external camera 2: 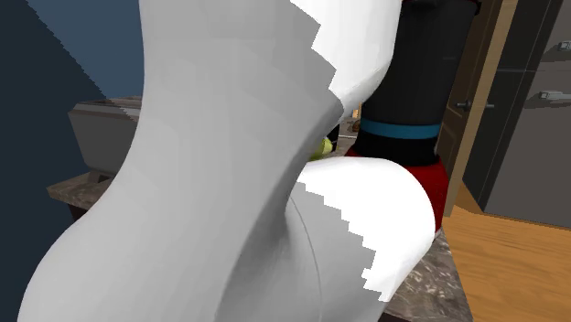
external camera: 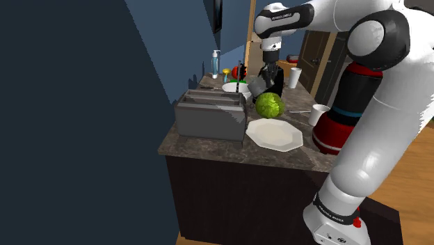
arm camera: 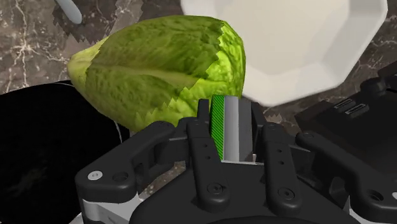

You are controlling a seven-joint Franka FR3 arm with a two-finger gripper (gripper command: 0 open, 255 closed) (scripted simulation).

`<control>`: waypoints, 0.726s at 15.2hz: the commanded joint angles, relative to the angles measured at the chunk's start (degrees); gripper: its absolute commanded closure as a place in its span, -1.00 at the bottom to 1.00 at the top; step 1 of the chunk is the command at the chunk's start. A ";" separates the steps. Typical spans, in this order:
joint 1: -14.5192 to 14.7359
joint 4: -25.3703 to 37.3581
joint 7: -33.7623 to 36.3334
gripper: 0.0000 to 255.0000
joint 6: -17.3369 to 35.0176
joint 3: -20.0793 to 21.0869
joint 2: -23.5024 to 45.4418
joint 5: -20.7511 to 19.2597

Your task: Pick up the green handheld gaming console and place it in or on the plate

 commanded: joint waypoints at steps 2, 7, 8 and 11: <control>0.62 -7.74 2.36 1.00 0.17 1.04 -7.88 -2.51; 0.53 -17.63 5.97 1.00 -1.78 3.55 -19.88 -5.27; 0.41 -19.37 6.62 1.00 -2.39 4.12 -22.22 -5.64; -0.05 -24.17 8.39 1.00 -4.64 5.88 -29.16 -6.38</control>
